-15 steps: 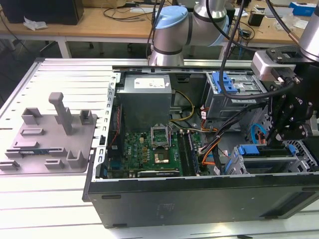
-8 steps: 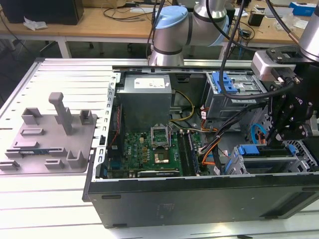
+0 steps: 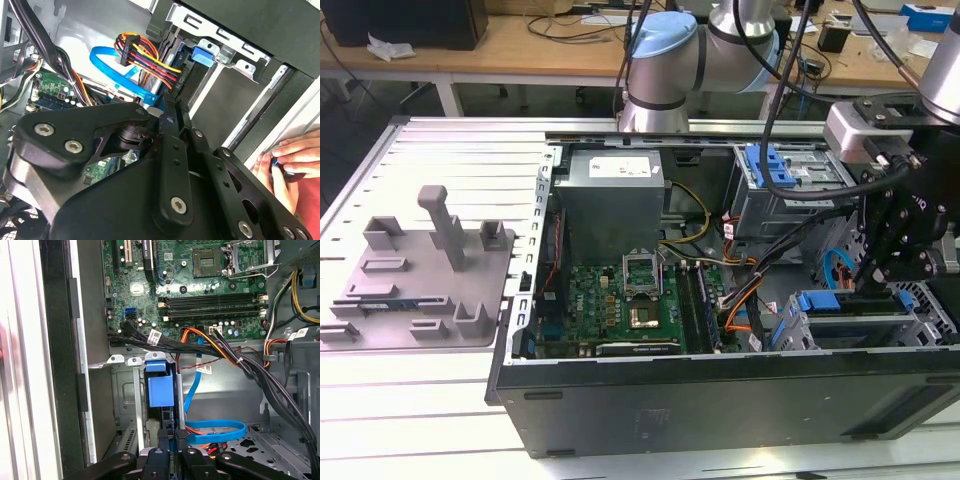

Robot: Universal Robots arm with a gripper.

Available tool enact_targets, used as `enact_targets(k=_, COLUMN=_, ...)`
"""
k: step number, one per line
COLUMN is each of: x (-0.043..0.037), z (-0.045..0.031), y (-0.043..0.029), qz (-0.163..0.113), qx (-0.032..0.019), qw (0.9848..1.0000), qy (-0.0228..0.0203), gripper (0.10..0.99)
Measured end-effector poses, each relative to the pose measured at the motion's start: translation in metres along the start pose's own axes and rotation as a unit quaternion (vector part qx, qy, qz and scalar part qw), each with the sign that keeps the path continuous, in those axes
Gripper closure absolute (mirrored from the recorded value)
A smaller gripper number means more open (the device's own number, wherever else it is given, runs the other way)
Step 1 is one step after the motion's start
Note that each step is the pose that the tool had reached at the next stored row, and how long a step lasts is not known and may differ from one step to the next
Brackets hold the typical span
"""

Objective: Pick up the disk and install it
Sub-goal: 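Insert the second disk wire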

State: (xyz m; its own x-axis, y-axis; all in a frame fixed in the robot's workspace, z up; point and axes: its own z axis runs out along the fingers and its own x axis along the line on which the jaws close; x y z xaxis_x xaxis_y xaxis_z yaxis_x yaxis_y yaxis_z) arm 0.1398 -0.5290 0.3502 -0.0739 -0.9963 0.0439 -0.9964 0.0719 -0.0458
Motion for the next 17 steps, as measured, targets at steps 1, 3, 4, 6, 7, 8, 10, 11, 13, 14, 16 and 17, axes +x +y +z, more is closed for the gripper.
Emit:
enact_targets(k=1, x=-0.0001, z=0.0001, y=0.0, qz=0.0, qx=0.0, qw=1.0, qy=0.0, gripper=0.925)
enact_targets(k=3, x=-0.0002, z=0.0003, y=0.0, qz=0.0, qx=0.0, qw=1.0, qy=0.0001, gripper=0.925)
enact_targets(k=4, x=-0.0003, z=0.0005, y=0.0001, qz=0.0, qx=0.0, qw=1.0, qy=0.0, gripper=0.925)
enact_targets(k=6, x=-0.0005, z=0.0008, y=-0.0001, qz=0.0, qx=0.0, qw=1.0, qy=0.0002, gripper=0.925)
enact_targets(k=7, x=-0.0005, z=0.001, y=-0.0002, qz=0.0, qx=0.0, qw=1.0, qy=0.0001, gripper=0.925)
enact_targets(k=8, x=-0.0005, z=0.0014, y=-0.0005, qz=0.0, qx=0.0, qw=1.0, qy=0.0001, gripper=0.925)
enact_targets(k=10, x=-0.0006, z=0.002, y=-0.0009, qz=0.0, qx=0.0, qw=1.0, qy=0.0001, gripper=0.925)
enact_targets(k=11, x=-0.0007, z=0.0025, y=-0.0011, qz=0.0, qx=0.0, qw=1.0, qy=0.0, gripper=0.925)
enact_targets(k=13, x=-0.0008, z=0.0029, y=-0.0012, qz=0.0, qx=0.0, qw=1.0, qy=0.0001, gripper=0.925)
enact_targets(k=14, x=-0.0009, z=0.0033, y=-0.0013, qz=0.0, qx=0.0, qw=1.0, qy=0.0, gripper=0.925)
enact_targets(k=16, x=-0.0011, z=0.0039, y=-0.0013, qz=0.0, qx=0.0, qw=1.0, qy=0.0001, gripper=0.925)
enact_targets(k=17, x=-0.0012, z=0.0042, y=-0.0013, qz=0.0, qx=0.0, qw=1.0, qy=0.0001, gripper=0.925)
